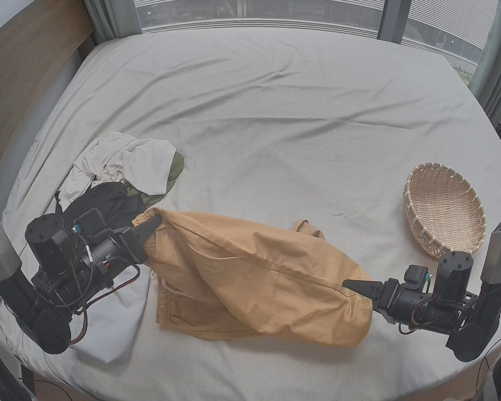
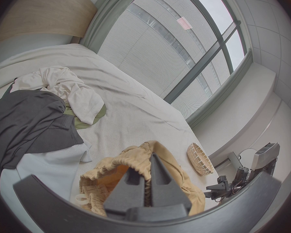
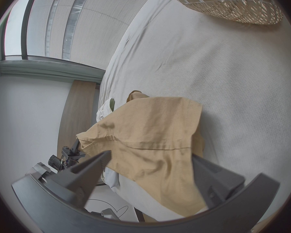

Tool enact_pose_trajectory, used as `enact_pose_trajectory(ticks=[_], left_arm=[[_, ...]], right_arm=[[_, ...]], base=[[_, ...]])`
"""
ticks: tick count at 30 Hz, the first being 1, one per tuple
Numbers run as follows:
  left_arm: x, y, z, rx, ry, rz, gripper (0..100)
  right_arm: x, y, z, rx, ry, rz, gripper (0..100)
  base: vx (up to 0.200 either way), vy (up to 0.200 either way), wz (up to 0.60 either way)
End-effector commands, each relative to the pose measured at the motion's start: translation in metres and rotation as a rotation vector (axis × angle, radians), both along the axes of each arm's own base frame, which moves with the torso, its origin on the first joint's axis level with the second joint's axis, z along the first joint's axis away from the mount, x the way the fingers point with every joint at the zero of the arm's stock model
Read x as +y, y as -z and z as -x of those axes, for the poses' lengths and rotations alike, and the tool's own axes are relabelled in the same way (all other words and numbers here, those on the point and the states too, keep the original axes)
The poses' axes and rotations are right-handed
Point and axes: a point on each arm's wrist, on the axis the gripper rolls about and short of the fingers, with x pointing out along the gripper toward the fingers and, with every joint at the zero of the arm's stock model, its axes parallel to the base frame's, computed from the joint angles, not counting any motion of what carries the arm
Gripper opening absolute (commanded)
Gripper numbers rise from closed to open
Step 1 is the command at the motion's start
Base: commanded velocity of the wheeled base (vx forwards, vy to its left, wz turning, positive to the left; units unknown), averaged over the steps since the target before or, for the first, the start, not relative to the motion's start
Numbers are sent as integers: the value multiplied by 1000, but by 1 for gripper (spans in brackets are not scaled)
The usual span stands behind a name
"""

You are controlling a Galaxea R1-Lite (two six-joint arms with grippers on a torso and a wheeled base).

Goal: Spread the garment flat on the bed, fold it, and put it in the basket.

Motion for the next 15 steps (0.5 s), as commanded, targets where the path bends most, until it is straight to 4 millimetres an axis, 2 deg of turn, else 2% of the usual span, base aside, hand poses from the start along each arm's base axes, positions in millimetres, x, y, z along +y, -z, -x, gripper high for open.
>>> enact_pose_trajectory(ticks=[1,5,10,15], left_arm=[[0,0,0,1,0,0,0],[0,1,1,4,0,0,0],[1,1,1,7,-5,0,0],[3,2,0,9,-14,0,0]], right_arm=[[-4,3,-2,14,20,1,0],[-6,-5,2,-12,22,-9,0],[-19,-23,11,-65,48,-31,0],[-28,-26,18,-57,31,-46,0]], base=[[0,0,0],[0,0,0],[0,0,0],[0,0,0]])
